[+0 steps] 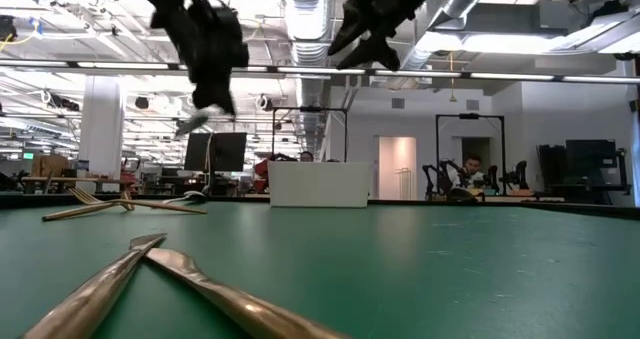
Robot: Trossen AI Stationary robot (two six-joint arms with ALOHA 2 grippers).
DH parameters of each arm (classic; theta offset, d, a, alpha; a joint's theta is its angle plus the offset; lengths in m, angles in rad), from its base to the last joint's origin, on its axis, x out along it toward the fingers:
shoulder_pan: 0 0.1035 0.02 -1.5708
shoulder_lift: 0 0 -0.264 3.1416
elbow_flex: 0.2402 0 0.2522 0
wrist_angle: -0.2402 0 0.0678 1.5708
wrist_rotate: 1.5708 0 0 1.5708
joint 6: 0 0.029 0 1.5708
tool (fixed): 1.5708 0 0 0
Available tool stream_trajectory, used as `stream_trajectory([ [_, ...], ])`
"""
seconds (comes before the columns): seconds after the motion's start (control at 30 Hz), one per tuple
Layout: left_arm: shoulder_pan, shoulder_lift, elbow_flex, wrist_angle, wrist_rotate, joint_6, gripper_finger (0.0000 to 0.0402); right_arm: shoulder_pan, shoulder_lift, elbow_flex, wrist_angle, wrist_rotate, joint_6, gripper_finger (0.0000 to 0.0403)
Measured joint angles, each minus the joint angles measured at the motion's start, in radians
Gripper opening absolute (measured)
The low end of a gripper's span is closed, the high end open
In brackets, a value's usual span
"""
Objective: Sort silverware by color (type)
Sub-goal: Put the orange spoon into the gray bin
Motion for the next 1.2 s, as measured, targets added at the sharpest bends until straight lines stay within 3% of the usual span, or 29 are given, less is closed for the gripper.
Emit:
stream_trajectory([
  [0.1,-0.017,-0.051,0.0,0.002,0.218,-0.128,0.0001,0.058,0.001,0.0,0.041,0.041,-0.17,0.0182],
  [0.17,-0.041,-0.072,0.0,0.0,0.282,-0.237,0.0001,0.101,-0.003,0.0,0.072,0.079,-0.343,0.0182],
  [0.33,-0.141,-0.09,0.0,0.002,0.232,-0.459,0.0,0.219,-0.006,0.0,0.121,0.28,-0.795,0.0182],
  [0.47,-0.227,-0.087,-0.001,0.007,0.181,-0.589,0.0,0.28,-0.006,0.0,0.162,0.359,-0.97,0.0182],
  [0.9,-0.478,-0.087,-0.001,0.168,0.167,-0.899,0.0,0.391,-0.005,0.0,0.083,0.346,-1.042,0.0182],
  [1.2,-0.631,-0.088,-0.002,0.318,0.158,-1.006,0.0,0.467,-0.005,0.0,0.019,0.365,-0.944,0.0179],
])
